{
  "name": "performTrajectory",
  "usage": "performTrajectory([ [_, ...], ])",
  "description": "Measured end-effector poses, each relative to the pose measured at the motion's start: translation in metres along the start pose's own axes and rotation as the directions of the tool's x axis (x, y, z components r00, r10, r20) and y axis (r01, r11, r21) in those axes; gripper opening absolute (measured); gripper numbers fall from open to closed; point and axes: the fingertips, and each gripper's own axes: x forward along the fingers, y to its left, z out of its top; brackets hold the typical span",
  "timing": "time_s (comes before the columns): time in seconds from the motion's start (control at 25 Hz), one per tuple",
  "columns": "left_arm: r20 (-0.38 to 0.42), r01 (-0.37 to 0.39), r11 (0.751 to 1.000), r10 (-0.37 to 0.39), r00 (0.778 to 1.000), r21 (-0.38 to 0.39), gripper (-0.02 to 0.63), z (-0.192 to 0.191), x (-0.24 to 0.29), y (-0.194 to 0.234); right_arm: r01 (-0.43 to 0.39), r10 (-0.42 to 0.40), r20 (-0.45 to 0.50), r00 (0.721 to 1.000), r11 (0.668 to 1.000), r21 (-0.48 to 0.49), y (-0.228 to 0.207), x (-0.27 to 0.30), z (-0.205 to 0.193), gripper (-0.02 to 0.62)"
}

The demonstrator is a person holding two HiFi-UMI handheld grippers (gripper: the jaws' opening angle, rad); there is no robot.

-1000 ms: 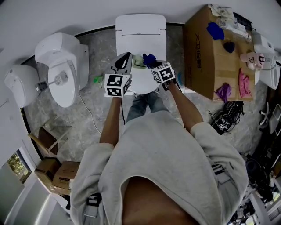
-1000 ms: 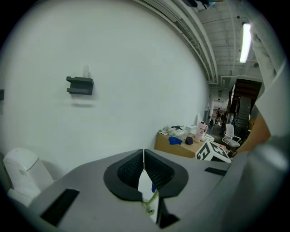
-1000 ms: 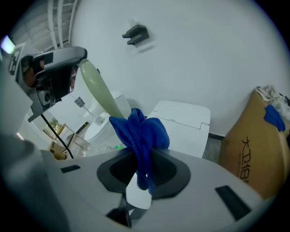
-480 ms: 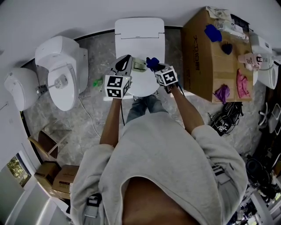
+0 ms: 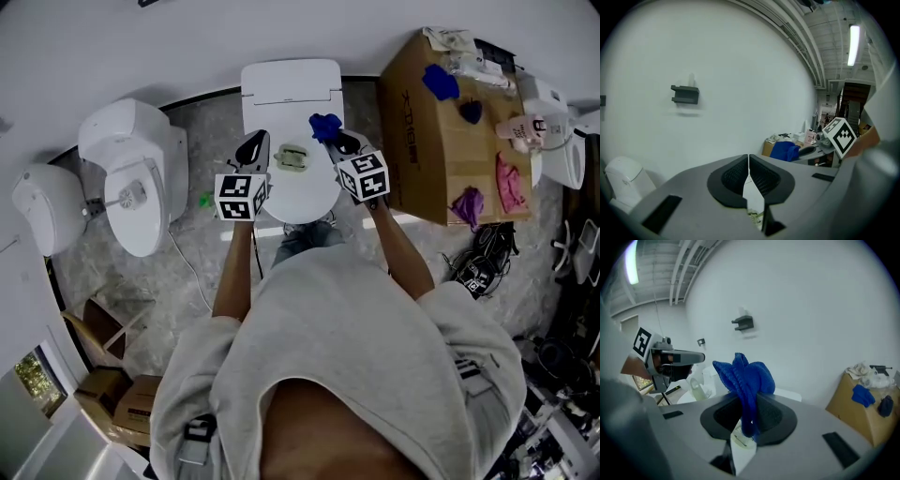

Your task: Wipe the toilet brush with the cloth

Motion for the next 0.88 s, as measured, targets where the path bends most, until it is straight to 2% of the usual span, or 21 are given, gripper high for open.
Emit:
performTrajectory([
  [0.36,0.066,-0.011,0.999,0.008,0.998,0.032,0.023,0.026,-0.02,-0.002,0.036,-0.013,0.242,0.97,0.995,-0.091,0.016,-0.053,0.086,0.087],
  [0.64,0.123,-0.022,0.998,0.016,0.992,0.053,0.023,0.046,-0.032,-0.003,0.069,-0.018,0.311,0.95,0.986,-0.153,0.028,-0.082,0.109,0.087],
  [0.88,0.146,-0.029,0.998,0.02,0.989,0.059,0.023,0.054,-0.038,-0.004,0.085,-0.03,0.322,0.946,0.983,-0.16,0.03,-0.088,0.11,0.087],
])
